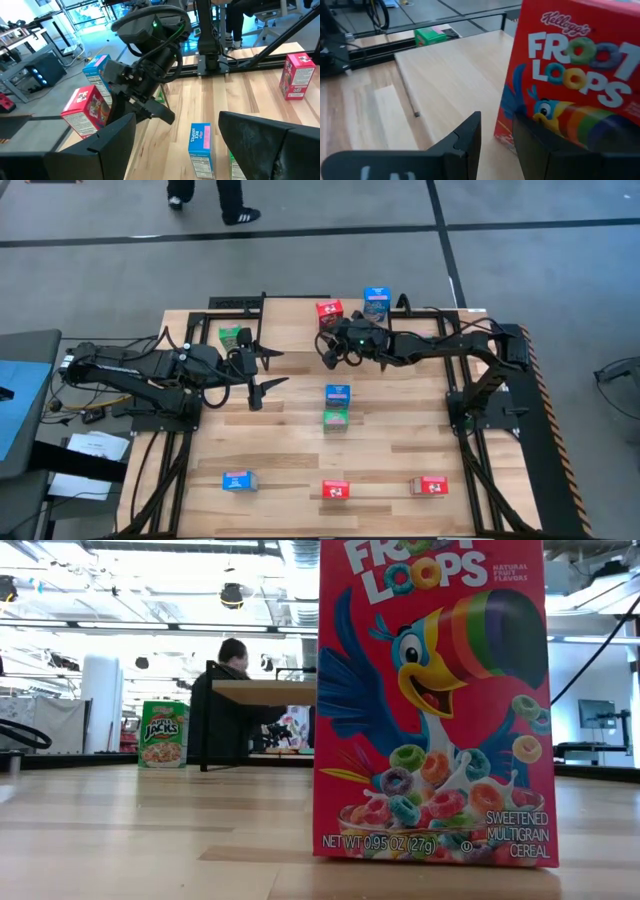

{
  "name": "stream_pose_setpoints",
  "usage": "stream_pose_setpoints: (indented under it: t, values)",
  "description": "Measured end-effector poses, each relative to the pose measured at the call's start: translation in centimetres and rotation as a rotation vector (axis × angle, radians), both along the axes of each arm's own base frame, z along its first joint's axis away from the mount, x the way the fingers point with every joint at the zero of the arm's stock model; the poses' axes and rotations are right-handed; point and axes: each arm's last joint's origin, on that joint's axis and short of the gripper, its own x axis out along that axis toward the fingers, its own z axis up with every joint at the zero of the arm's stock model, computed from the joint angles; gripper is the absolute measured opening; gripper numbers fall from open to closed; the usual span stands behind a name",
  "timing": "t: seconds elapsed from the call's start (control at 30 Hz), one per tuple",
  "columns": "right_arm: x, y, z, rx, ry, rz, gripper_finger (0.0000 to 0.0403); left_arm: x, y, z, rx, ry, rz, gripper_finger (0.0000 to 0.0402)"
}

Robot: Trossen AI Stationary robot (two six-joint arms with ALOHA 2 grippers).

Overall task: Stack cereal on shelf
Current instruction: Put the top red cereal box on the shelf

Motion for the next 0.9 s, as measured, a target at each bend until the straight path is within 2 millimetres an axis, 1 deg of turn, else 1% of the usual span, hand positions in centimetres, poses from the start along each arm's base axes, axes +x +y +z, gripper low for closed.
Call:
stream_pose_setpoints:
  t: [0.3, 0.7, 0.9]
  values:
    - [-0.2, -0.8, 0.2, -0.004, -0.017, -0.022, 0.0134, 0.0, 0.0, 0.0, 0.014, 0.005, -0.003, 0.0275]
    - [-0.2, -0.8, 0.1, 0.016, -0.030, -0.031, 0.0134, 0.0, 0.0, 0.0, 0.015, 0.005, -0.001, 0.0275]
    - [0.8, -1.3, -0.8, 0.020, -0.054, -0.040, 0.0134, 0.0, 0.0, 0.0, 0.015, 0.004, 0.000, 0.0275]
